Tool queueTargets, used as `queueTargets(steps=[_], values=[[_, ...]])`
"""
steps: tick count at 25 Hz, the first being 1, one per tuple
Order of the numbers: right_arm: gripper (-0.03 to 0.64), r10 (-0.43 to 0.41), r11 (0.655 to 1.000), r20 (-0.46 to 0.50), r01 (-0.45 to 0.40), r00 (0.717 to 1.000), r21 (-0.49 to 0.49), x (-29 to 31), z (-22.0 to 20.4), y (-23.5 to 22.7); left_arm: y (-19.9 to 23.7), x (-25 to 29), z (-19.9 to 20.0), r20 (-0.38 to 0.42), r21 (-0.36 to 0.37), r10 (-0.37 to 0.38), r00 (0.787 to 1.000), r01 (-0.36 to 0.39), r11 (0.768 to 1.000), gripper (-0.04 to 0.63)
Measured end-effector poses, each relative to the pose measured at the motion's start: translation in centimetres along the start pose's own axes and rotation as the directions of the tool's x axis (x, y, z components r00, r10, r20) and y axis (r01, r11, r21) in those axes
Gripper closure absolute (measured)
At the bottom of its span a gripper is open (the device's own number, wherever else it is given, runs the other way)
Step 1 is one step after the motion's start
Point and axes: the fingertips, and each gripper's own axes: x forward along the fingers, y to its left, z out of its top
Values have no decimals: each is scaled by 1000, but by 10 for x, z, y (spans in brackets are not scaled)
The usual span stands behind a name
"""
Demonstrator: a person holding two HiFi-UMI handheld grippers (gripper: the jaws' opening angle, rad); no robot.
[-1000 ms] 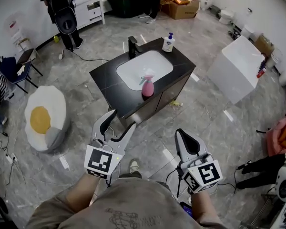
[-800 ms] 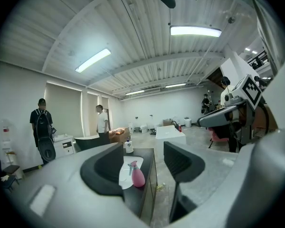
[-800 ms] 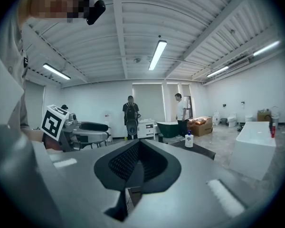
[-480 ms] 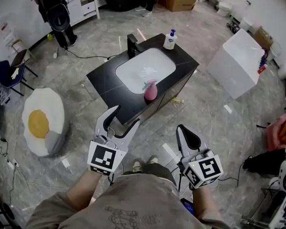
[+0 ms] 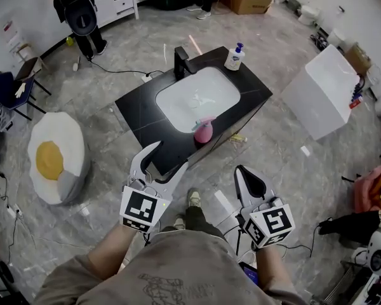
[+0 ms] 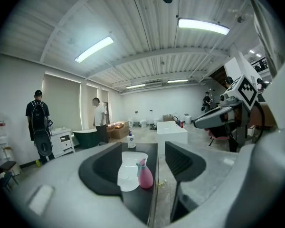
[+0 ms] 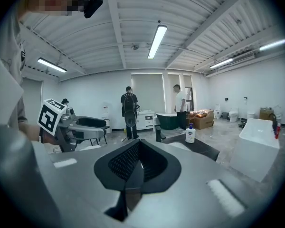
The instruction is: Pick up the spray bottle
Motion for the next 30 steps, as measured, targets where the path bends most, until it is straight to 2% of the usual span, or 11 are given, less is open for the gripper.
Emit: queueTargets(steps=[9,20,24,30], values=[[588,23,1000,-82,-21,996,19,55,-23,-66,9,83,-40,-93,-34,-12,996,9,999,317],[588,139,990,-168,-135,976,33,123,-57,-118,20,174,-82,-200,-24,-4,980,-1,1000,295],[588,153,988,-194,-152,969,19,138,-63,-127,18,196,-99,-232,-27,-48,971,43,999,288],[588,151,988,-231,-144,961,50,148,-77,-138,17,224,-118,-266,0,-152,952,158,987,287]])
